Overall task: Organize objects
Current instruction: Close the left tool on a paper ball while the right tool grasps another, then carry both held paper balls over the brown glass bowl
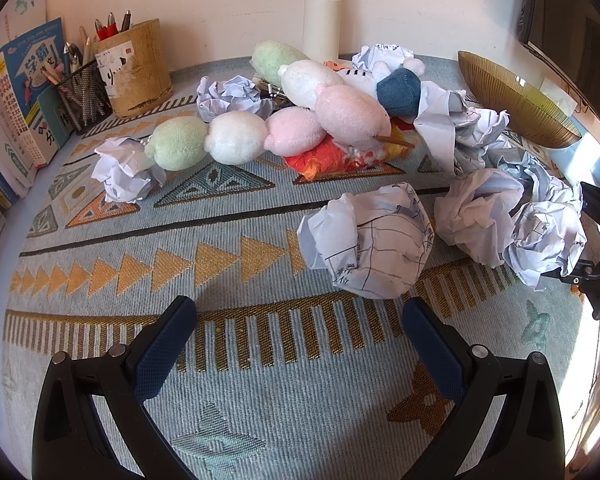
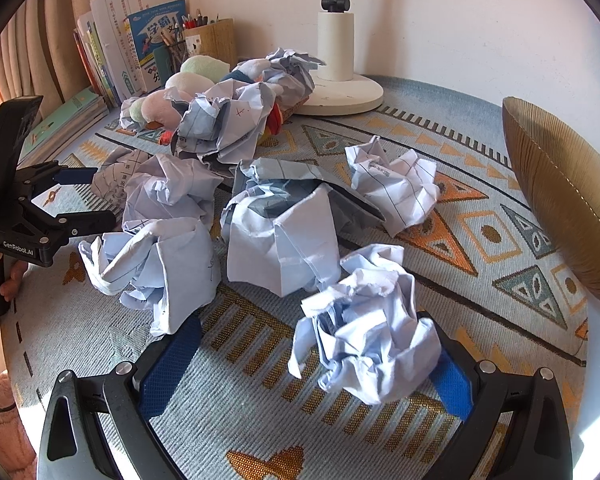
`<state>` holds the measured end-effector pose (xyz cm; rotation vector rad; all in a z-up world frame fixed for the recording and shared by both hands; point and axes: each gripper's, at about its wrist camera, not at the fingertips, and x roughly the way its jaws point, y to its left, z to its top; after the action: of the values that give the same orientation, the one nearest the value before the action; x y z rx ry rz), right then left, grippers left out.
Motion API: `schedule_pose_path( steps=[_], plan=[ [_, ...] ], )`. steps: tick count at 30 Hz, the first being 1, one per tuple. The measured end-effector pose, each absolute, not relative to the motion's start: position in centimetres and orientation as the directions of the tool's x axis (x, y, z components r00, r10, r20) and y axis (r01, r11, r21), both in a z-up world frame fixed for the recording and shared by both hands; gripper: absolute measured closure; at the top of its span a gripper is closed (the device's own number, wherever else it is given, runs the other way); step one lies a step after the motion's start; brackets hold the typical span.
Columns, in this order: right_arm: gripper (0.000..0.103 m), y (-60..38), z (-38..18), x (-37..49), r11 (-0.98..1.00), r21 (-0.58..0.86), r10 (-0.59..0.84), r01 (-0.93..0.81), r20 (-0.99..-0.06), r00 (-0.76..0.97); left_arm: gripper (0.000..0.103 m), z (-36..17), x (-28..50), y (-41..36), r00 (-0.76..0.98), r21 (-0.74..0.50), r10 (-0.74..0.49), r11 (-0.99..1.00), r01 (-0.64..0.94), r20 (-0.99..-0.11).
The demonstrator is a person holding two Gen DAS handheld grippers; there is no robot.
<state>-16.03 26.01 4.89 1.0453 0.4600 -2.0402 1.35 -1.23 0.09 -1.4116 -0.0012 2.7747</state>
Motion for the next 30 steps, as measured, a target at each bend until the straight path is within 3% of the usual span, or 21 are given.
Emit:
schedule_pose_path(
  steps=[6,9,12,15,16,17,18,19,24,30],
  plan=[
    [0.0,28.1,5.6,-17.1,-0.688,0.085,-0.494,0.72,-0.782,-0.379,0.001,0.8,1.1,-1.2,-0.607,-0.051,0.061,-0.998,-0.035,-0.793],
    [0.002,28.0,6.2,-17.1,-0.678,0.06,-0.499,0.733,-0.769,-0.399,0.0,1.0,0.0,0.8,-0.616,-0.004,0.054,-0.997,-0.082,-0.786],
    [0.009,27.2,6.4,-16.9,-0.664,0.059,-0.512,0.746,-0.762,-0.396,0.0,0.7,-1.1,1.5,-0.612,0.03,0.018,-0.997,-0.068,-0.791],
    [0.022,27.3,6.2,-17.1,-0.671,0.039,-0.494,0.741,-0.768,-0.407,0.001,0.7,-1.5,0.8,-0.612,-0.05,0.068,-0.998,-0.046,-0.788],
    [0.03,27.5,6.0,-17.3,-0.674,0.05,-0.495,0.737,-0.771,-0.401,0.012,0.7,-1.4,0.4,-0.625,-0.083,0.092,-0.996,-0.043,-0.775],
    [0.047,27.8,5.9,-17.5,-0.679,0.065,-0.498,0.732,-0.772,-0.394,0.049,0.8,-1.4,0.1,-0.629,-0.116,0.12,-0.992,-0.047,-0.768],
    [0.056,28.4,6.0,-17.6,-0.691,0.073,-0.503,0.719,-0.763,-0.406,0.057,1.1,-1.3,-0.2,-0.647,-0.119,0.113,-0.992,-0.034,-0.754],
    [0.065,28.9,6.2,-17.8,-0.692,0.102,-0.523,0.714,-0.753,-0.399,0.056,1.3,-1.2,-0.5,-0.654,-0.118,0.099,-0.993,-0.015,-0.75],
    [0.065,30.7,7.3,-18.0,-0.696,0.139,-0.557,0.704,-0.724,-0.408,0.056,1.2,-0.8,-1.7,-0.655,-0.184,0.126,-0.983,0.021,-0.745],
    [0.065,31.1,8.5,-18.4,-0.682,0.171,-0.592,0.711,-0.7,-0.399,0.056,2.4,-0.9,-1.7,-0.66,-0.136,0.081,-0.99,0.032,-0.747]
  ],
)
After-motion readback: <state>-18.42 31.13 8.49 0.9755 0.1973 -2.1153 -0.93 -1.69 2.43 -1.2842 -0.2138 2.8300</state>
